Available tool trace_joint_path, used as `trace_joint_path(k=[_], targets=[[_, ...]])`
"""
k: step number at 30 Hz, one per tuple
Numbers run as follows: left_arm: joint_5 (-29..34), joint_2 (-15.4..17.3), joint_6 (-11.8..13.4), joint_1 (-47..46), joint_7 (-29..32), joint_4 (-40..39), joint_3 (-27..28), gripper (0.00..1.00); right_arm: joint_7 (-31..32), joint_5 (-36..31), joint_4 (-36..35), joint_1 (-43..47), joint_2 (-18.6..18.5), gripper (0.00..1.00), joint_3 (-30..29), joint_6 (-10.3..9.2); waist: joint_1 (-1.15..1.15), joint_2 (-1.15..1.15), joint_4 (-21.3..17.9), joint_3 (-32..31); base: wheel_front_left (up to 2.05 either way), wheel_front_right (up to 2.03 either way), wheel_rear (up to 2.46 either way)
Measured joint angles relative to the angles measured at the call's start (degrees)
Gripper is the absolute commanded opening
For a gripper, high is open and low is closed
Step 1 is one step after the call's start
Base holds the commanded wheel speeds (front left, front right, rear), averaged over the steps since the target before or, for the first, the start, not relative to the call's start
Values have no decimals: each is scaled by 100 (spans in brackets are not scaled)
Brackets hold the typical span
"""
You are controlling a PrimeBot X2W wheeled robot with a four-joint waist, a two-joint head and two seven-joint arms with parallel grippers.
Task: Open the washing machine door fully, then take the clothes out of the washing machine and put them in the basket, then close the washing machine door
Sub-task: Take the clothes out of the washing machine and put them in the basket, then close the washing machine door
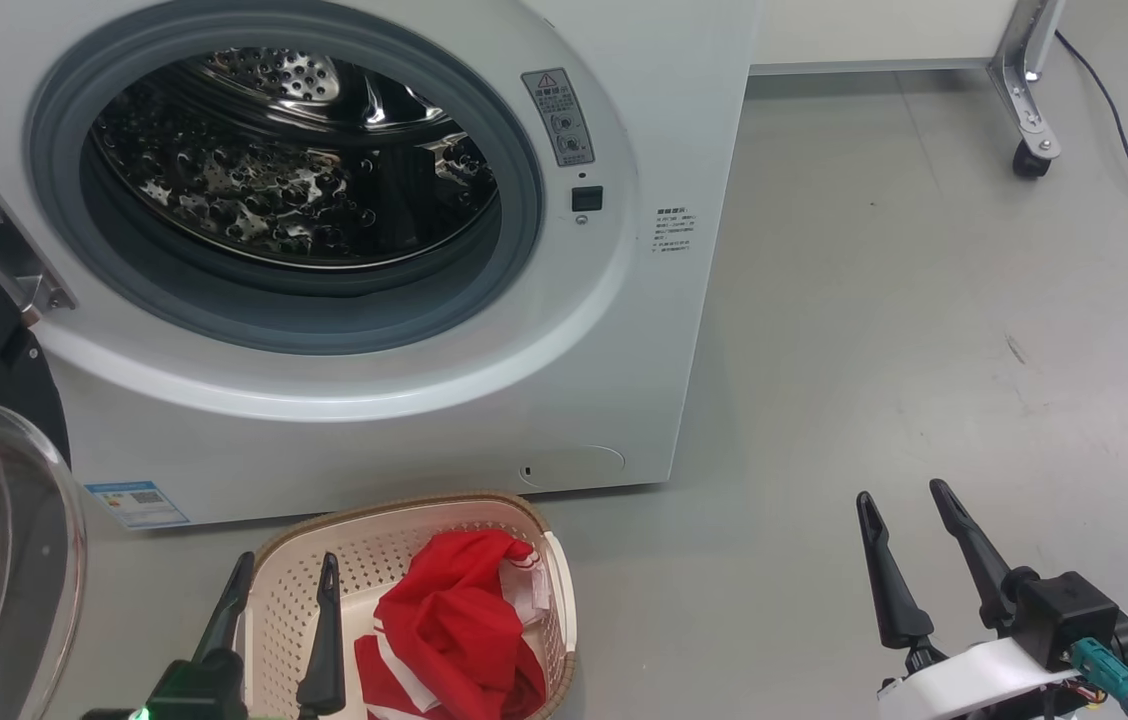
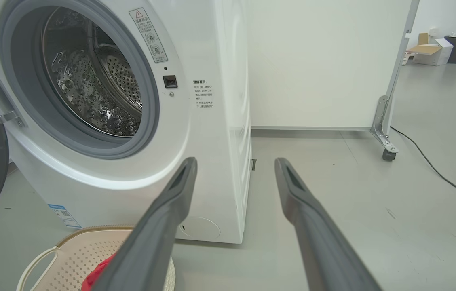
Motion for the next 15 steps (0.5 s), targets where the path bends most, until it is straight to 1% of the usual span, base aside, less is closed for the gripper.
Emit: trace_joint_path(k=[9,15], targets=[[1,1,27,102,96,-152,-9,100,0,0,-1,2,1,100,15,0,0,0,-50,9,-1,1,0],[68,3,53,116,103,-222,-10,100,0,0,-1,2,2,100,14,0,0,0,-56,11,-21,21,0]])
